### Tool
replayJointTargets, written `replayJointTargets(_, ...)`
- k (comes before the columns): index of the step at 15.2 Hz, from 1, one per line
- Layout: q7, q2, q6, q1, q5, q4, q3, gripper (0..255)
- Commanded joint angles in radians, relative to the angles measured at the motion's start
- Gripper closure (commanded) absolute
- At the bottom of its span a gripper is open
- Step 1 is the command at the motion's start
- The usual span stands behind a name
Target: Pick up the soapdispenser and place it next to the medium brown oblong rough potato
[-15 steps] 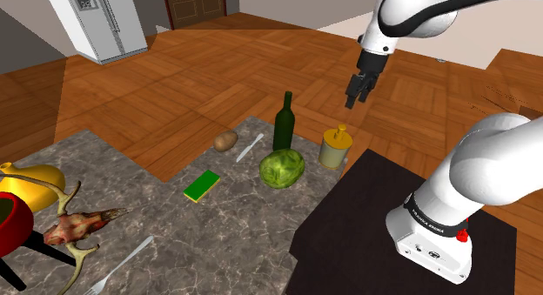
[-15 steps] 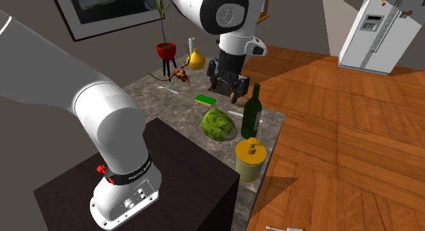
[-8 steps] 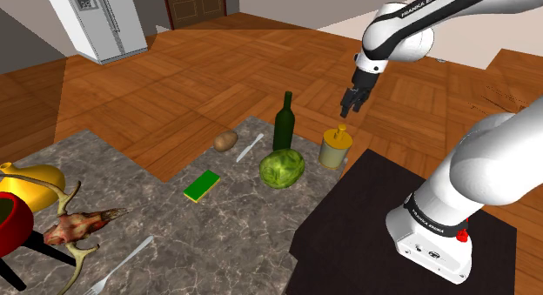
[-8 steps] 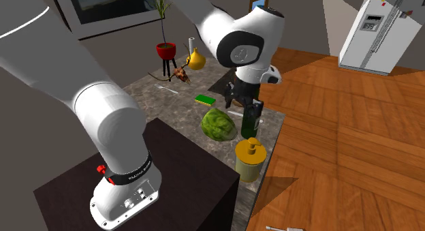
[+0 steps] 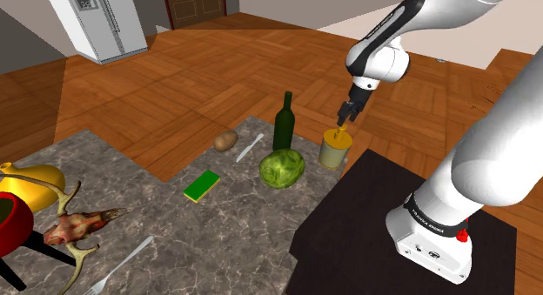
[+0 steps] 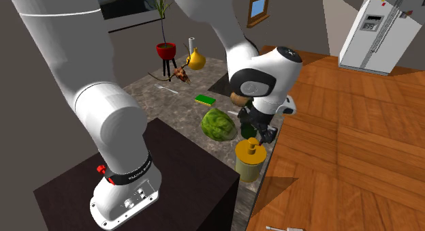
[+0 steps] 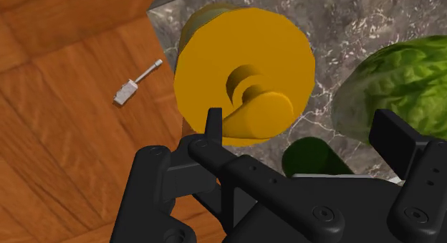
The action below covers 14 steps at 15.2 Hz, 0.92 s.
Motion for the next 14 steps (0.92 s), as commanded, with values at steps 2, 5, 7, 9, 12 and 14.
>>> replayJointTargets(2,-0.112,0.11,0.023,-0.02,0.127,0.056,0.008,0)
replayJointTargets(5,-0.155,0.155,0.053,-0.027,0.19,0.058,0.033,0)
replayJointTargets(7,-0.184,0.185,0.072,-0.034,0.232,0.061,0.051,0)
replayJointTargets(9,-0.222,0.225,0.095,-0.045,0.286,0.067,0.077,0)
replayJointTargets(12,-0.222,0.225,0.095,-0.046,0.285,0.067,0.078,0)
replayJointTargets(14,-0.222,0.225,0.095,-0.046,0.285,0.067,0.078,0)
